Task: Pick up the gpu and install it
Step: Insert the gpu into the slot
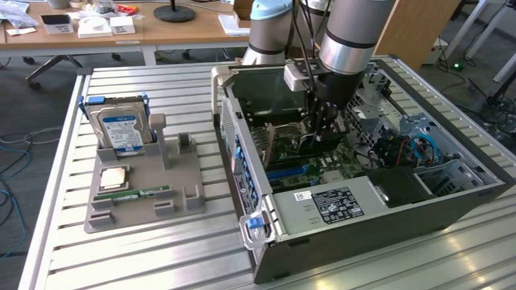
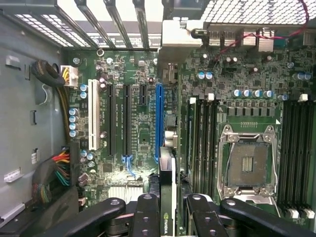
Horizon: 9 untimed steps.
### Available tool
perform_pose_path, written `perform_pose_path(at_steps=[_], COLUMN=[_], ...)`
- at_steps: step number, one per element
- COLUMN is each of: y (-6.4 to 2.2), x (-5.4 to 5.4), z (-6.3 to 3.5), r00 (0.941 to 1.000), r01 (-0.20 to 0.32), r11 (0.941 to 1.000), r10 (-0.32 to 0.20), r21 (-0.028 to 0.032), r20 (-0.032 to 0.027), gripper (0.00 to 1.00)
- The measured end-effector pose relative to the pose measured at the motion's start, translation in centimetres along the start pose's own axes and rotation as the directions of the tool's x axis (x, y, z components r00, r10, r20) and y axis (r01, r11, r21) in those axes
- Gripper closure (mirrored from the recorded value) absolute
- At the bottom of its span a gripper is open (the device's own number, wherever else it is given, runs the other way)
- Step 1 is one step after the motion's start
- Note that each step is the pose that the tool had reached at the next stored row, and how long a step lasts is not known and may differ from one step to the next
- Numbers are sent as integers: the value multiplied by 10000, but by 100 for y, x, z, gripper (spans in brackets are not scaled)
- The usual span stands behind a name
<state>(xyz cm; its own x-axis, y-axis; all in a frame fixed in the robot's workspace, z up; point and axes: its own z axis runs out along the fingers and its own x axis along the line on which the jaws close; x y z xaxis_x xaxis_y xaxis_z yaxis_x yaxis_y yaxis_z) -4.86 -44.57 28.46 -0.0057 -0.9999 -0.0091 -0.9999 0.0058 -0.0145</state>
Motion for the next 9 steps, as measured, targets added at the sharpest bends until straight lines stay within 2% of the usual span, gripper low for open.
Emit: perform_pose_path(at_steps=[9], y=[82], x=[41], z=[-2], r00=[10000], r01=[62], r11=[10000], r10=[-62], r21=[62], r20=[0], gripper=[74])
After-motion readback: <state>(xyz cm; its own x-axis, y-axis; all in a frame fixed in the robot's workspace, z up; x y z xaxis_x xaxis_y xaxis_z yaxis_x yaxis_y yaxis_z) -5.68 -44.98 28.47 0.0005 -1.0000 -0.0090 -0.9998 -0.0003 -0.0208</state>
